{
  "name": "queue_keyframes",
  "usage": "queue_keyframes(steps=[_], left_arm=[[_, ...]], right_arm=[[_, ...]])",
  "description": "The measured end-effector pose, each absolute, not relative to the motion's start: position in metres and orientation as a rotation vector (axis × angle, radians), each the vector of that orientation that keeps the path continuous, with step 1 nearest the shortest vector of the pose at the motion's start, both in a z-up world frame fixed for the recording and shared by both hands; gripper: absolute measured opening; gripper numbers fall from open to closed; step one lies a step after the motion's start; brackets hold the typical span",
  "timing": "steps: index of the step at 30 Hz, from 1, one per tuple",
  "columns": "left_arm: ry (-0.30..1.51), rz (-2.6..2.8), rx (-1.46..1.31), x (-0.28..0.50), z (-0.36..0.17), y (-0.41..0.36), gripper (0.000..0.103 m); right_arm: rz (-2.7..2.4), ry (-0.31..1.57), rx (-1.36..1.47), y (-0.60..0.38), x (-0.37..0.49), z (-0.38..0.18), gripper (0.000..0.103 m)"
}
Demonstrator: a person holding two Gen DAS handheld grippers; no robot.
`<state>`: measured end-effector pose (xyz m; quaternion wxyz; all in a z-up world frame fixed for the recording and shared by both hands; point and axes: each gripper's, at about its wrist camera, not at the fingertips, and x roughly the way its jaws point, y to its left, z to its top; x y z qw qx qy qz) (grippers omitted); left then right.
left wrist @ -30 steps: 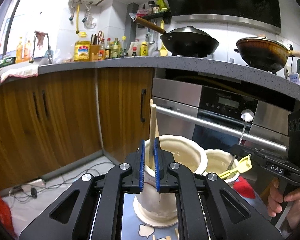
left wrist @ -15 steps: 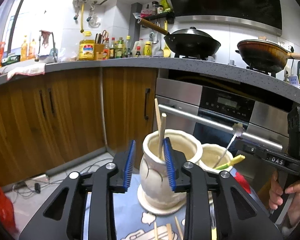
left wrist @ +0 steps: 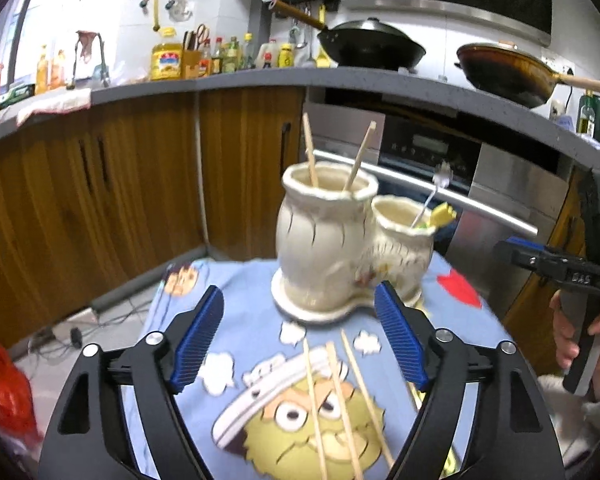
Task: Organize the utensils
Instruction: 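Withdraw both open grippers back over the remaining utensils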
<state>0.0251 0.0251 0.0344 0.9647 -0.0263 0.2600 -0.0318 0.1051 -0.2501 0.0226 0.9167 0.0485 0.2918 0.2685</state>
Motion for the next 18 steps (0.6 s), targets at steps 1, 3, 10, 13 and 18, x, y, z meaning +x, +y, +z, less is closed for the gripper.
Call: queue_keyframes(steps=[1,3,10,13,18], left_arm=[[0.539,-0.060,-0.057,0.023,0.031,0.025,0.079],[0.560,-0.050,-0.062,0.019,0.026,0.025,0.080],[0.635,-0.030,-0.006,0.011,0.008,0.014,0.081],[0.680,-0.025,0.010,0.014,-0.001,0.013,0.081],[0.729,-0.026,0.024,0.020,-0.014,0.014,0.081]], right_arm=[[0.555,0.605,0.094,-0.248,0.102,0.021,0.097],[0.571,0.622,0.085,-0.242,0.095,0.016,0.097],[0.574,0.709,0.056,-0.224,0.088,-0.008,0.098],[0.567,0.753,0.046,-0.219,0.087,-0.019,0.098],[0.557,0.783,0.010,-0.214,0.084,-0.030,0.097]])
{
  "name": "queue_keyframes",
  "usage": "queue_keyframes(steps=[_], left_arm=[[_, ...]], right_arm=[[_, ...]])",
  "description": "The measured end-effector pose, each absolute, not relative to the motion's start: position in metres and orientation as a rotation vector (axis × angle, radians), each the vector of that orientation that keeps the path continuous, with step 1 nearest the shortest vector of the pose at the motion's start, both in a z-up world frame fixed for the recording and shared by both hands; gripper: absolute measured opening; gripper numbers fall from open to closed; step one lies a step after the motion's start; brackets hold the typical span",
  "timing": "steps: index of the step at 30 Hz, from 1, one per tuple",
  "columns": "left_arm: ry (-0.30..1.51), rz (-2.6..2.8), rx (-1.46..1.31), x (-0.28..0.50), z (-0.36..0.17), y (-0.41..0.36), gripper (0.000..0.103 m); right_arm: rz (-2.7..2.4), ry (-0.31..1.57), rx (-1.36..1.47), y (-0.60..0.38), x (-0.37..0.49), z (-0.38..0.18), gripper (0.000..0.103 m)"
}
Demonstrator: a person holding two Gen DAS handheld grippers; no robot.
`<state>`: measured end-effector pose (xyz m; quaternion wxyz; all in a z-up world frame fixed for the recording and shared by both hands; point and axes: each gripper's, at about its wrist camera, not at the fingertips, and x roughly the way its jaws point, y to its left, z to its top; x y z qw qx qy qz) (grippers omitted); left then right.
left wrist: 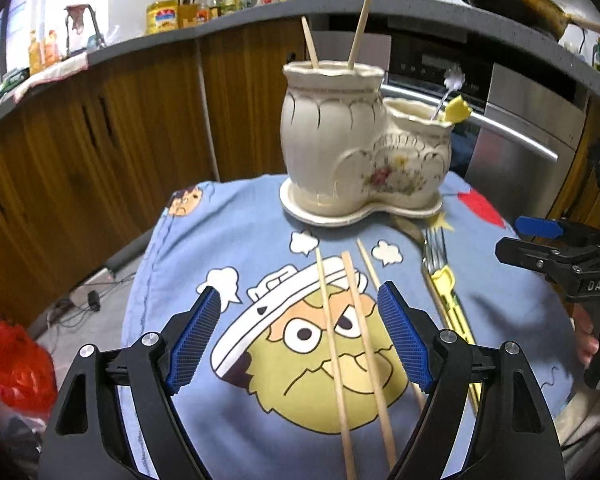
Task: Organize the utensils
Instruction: 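Withdraw both open grippers back over the remaining utensils, then grasp a third chopstick with the left gripper while the right grasps a yellow-handled utensil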
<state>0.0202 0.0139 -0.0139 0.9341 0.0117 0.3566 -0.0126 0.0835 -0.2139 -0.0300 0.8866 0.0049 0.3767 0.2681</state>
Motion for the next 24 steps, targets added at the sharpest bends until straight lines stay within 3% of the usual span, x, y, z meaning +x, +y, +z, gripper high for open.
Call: queue_keyframes(steps=[9,12,19,22,24], left_arm=[[0.803,-0.029,0.027,0.031,-0.029,0.015,0.080],[0.829,-0.047,0.033,0.031,-0.032,0.014,0.064],[0.882,-0.078,0.034,0.032,-0.040,0.007,0.048],[0.904,-0.073,0.042,0.034,-0.044,0.004,0.039],[0.921,-0.073,0.048,0.035,-0.047,0.002,0.033]], right_arm=[[0.555,0.804,-0.013,-0.212,0.085,-0.036,0.097],[0.550,0.803,-0.026,-0.211,0.085,-0.037,0.097],[0.565,0.810,-0.051,-0.207,0.079,-0.039,0.097],[0.571,0.813,-0.067,-0.204,0.077,-0.041,0.087],[0.586,0.827,-0.069,-0.202,0.077,-0.043,0.075]])
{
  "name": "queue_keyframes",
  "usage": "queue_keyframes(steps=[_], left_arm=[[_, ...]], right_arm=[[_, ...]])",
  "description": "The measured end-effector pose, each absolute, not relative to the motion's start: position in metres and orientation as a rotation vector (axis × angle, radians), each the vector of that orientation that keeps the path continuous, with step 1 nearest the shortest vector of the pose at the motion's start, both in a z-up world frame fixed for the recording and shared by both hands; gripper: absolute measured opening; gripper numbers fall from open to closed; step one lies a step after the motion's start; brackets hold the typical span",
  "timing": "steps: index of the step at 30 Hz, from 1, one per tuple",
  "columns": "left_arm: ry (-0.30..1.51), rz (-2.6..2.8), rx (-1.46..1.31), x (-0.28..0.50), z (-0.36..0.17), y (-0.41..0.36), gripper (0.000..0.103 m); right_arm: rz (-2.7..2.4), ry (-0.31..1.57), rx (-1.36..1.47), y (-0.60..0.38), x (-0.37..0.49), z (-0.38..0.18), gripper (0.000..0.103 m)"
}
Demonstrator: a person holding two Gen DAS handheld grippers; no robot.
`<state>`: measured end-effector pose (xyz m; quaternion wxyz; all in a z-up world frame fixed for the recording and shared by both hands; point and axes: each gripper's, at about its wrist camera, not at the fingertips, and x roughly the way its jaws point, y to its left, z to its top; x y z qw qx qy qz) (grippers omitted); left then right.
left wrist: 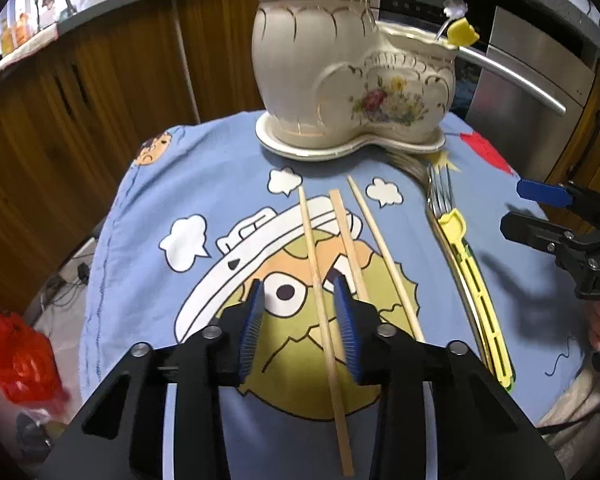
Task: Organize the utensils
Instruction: 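Grasp a third chopstick with the left gripper while the right grasps a yellow-handled utensil, then lift the chopstick with the left gripper while the right carries the yellow utensil toward the holder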
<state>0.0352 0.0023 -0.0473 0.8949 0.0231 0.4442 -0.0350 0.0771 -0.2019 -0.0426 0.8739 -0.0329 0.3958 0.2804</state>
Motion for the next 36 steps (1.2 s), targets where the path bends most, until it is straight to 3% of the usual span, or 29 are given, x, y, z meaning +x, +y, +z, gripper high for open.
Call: queue_keyframes(steps=[5,12,19,20,21,29,36], left_arm=[[0.944,-0.085,0.062,0.036,-0.053,-0.002,0.023],[0.937,-0.062,0.066,0.040,-0.055,-0.001,0.006],[0.936,-0.065,0.064,0.046,-0.054,-0.002,0.006],[0.937,-0.067,0.069,0.048,-0.054,-0.003,0.006],[0.937,-0.067,0.076,0.049,-0.054,-0.005,0.006],[0.919,-0.071,0.036,0.048,-0.050,0.000,0.005],[0.848,-0.064,0.013,0.034,-0.025,0.009,0.005]], right_arm=[[0.651,0.883,-0.044,-0.192,0.077,-0.047,0.049],[0.687,0.892,-0.039,-0.177,0.078,-0.045,0.028],[0.671,0.975,0.023,-0.171,0.096,-0.057,0.026],[0.672,0.984,0.042,-0.171,0.098,-0.059,0.023],[0.673,0.980,0.043,-0.172,0.098,-0.059,0.014],[0.694,0.926,0.088,-0.185,0.091,-0.045,0.005],[0.704,0.834,0.113,-0.203,0.082,-0.022,0.005]])
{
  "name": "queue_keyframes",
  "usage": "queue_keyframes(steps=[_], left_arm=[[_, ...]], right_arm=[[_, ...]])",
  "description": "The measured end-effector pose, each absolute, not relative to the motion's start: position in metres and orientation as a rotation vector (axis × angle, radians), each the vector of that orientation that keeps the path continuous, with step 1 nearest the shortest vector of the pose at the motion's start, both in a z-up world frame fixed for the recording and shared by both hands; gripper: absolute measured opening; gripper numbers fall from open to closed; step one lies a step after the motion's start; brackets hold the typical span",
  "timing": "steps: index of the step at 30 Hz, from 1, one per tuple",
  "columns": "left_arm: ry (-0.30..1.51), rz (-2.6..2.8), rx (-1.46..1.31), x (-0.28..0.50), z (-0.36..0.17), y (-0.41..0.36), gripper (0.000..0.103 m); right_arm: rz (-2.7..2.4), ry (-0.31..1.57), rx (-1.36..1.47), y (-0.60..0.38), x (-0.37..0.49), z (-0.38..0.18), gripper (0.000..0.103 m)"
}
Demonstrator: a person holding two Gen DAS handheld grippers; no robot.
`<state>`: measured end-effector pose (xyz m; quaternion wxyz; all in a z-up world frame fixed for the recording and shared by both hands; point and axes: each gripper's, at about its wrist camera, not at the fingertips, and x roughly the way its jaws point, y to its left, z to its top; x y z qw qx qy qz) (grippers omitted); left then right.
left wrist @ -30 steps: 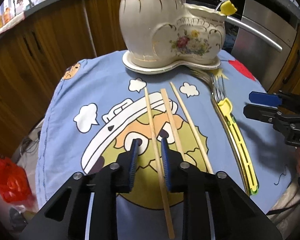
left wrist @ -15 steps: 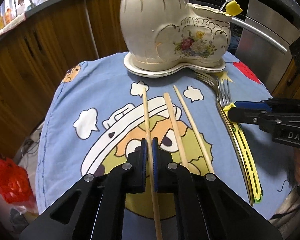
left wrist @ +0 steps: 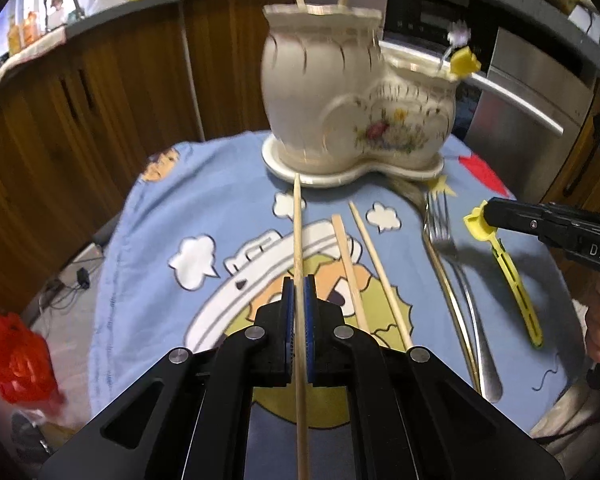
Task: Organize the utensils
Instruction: 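Lift the chopstick with the left gripper while the right carries the yellow utensil toward the holder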
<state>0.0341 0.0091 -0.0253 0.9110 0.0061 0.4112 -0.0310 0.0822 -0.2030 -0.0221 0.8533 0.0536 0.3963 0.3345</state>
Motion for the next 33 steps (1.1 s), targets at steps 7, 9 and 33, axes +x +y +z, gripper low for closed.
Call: queue_keyframes(steps=[7,9,33], left_arm=[[0.668,-0.076,-0.015,0.017,0.015,0.014,0.005],[0.616,-0.062,-0.007,0.015,0.026,0.015,0.005],[0.228,-0.196,-0.164,0.151,0.118,0.033,0.005]], right_arm=[[0.720,0.637,0.112,-0.217,0.070,0.013,0.004],[0.719,0.572,0.096,-0.218,0.067,0.022,0.004],[0.652,0.271,0.244,-0.203,0.178,0.118,0.005]])
